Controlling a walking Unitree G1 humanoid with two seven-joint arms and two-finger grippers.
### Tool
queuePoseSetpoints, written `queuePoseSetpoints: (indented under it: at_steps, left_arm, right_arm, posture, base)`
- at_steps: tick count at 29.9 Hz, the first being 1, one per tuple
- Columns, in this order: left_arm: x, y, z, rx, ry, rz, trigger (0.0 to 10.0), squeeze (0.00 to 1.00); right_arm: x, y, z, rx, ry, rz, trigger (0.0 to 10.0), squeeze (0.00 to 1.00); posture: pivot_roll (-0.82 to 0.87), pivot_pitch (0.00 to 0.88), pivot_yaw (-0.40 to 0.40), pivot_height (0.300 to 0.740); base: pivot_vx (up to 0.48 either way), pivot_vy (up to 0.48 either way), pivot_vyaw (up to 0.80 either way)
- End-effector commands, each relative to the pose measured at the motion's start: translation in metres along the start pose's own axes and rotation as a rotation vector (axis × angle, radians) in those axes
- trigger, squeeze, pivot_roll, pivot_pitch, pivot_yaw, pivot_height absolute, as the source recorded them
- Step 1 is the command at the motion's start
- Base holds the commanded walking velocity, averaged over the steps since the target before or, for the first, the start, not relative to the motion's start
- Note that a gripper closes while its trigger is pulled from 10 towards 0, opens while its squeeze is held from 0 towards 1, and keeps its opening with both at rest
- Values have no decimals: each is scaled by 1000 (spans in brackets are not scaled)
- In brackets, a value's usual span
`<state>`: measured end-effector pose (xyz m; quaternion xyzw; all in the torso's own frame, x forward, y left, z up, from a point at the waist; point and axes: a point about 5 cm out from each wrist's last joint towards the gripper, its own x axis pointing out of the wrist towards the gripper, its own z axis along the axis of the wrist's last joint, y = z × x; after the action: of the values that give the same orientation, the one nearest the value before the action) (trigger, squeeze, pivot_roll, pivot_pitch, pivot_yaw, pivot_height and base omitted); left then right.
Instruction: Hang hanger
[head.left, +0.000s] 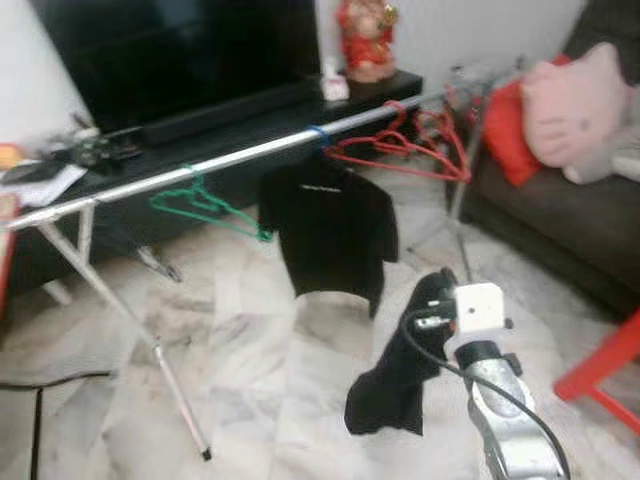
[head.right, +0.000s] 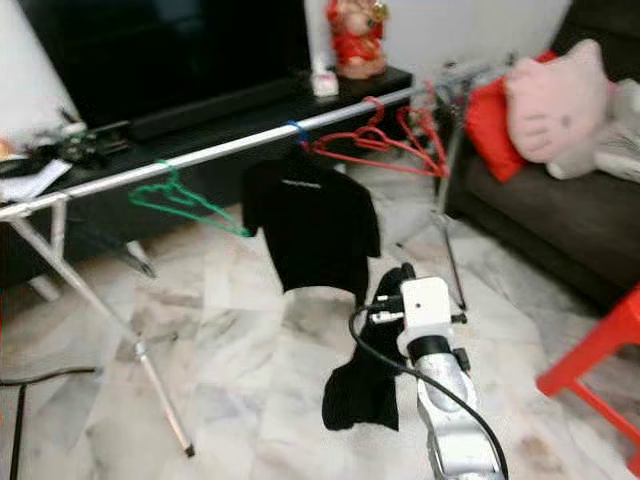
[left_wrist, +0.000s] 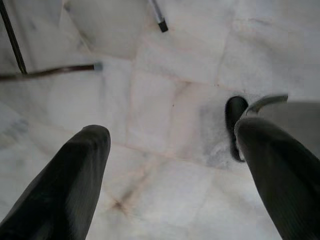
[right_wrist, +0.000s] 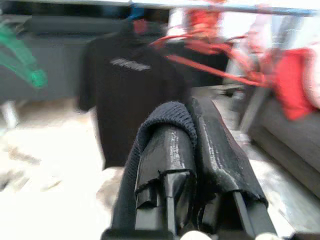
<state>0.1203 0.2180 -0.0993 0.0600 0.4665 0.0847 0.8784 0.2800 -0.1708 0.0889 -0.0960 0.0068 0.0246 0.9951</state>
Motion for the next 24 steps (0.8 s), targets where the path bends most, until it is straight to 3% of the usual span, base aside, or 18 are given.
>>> queuePoseSetpoints:
  at_steps: [1, 17, 24]
  left_arm:
    - [-2, 6, -8, 6, 37, 16, 10000, 0]
    - [-2, 11, -8, -1, 44, 22, 10000, 0]
    - [-1, 10, -9, 2, 54, 12, 10000, 0]
  right_arm:
    - [4, 9, 10, 10, -44, 26, 10000, 0]
    - [4, 10, 9, 12, -42, 27, 10000, 0]
    - [5, 11, 9, 25, -38, 30, 10000, 0]
  posture:
    - [-197, 0, 75, 740]
    - [-191, 0, 72, 740]
    - [-189, 0, 64, 740]
  base:
    - [0, 0, 800]
    - [0, 0, 800]
    - [0, 0, 0]
